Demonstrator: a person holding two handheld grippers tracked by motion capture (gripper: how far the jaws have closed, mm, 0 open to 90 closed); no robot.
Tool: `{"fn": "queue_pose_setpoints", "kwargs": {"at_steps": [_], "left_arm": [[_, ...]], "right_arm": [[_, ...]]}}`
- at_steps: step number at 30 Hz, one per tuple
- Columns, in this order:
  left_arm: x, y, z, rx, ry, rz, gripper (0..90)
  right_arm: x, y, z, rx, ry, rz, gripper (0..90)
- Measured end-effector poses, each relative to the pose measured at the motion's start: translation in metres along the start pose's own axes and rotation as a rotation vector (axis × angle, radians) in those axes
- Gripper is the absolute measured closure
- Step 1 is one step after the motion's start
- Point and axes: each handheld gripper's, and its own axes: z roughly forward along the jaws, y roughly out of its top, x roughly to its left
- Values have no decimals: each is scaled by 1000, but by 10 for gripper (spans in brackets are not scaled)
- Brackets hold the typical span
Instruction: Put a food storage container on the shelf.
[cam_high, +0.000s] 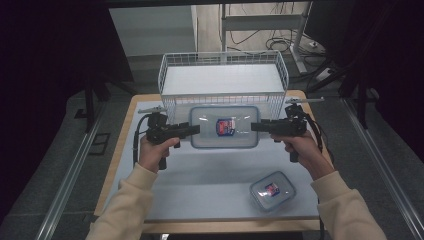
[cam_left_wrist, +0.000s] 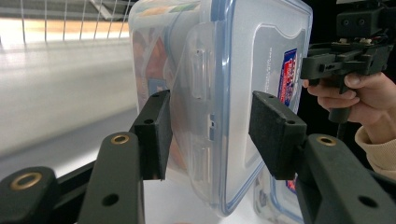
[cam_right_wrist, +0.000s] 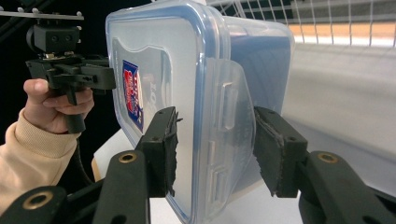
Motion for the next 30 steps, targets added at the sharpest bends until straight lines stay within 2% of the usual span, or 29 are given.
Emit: {"fn": "queue_pose_setpoints", "kwargs": {"at_steps": [14, 21, 30], "left_arm": [[-17, 39, -10, -44, 1, 63, 505], [-18, 60, -13, -55, -5, 84, 505], [-12, 89, -6, -54, -11, 91, 505]], "right_arm": [[16, 34, -17, -58, -8, -53, 516], [22, 53, -22, -78, -19, -74, 515], [18, 77, -24, -94, -28, -82, 514]]}}
